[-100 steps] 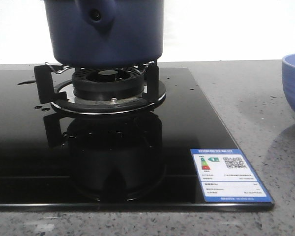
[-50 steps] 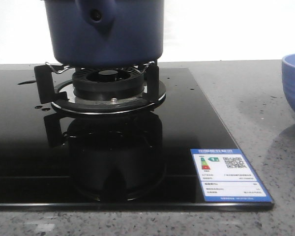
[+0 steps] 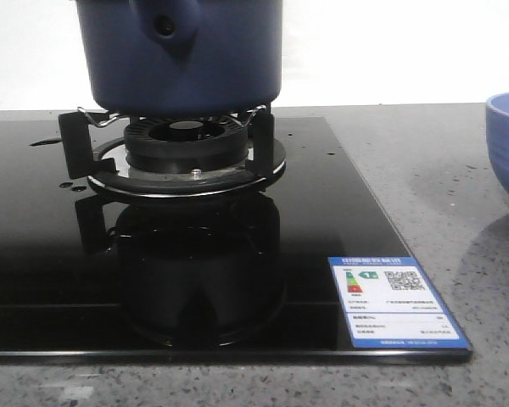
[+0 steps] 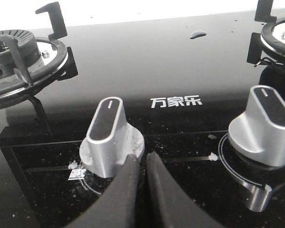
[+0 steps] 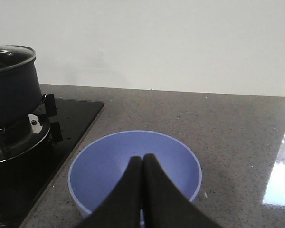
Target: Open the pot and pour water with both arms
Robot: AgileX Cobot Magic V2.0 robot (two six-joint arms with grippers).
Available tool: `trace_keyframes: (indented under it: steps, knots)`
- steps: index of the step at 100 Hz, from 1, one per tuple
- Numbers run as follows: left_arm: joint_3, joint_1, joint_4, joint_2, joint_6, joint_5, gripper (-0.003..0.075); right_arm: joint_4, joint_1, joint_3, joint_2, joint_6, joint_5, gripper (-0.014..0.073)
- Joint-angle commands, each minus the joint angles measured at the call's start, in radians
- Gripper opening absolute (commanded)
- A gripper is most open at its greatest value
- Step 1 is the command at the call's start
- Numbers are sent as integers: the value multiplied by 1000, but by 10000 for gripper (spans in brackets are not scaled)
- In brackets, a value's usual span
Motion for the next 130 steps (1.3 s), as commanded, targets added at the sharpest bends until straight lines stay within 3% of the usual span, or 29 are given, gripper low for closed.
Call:
trace_keyframes:
  steps: [1,42,59,69,83,95,105,130]
  knots:
    - [28,3,-5,-26,-11,-37,-20,0,0,-19,-13,-11,-77,-64]
    - [28,3,-5,-26,-11,-37,-20,-2,-2,-3,-13,-11,-85,-64]
    - [28,3,-5,-26,-11,-37,-20,-180,-60,89,-13,-9,-93,-64]
    - [28,3,-5,-26,-11,-37,-20,-194,-100,170,-13,-7,-115,-64]
    - [28,3,-5,-26,-11,-37,-20,-191,-139,303,-13,31,-344,-64]
    - [28,3,-5,-26,-11,-37,-20,-191,-151,419,-13,153,-552,-64]
    - [28,3,-5,-26,-11,-37,-20,-191,-151,503,-13,251,-629,-64]
    - [28,3,-5,-26,-11,-36,-20,-196,-151,501,-13,256,-387,-64]
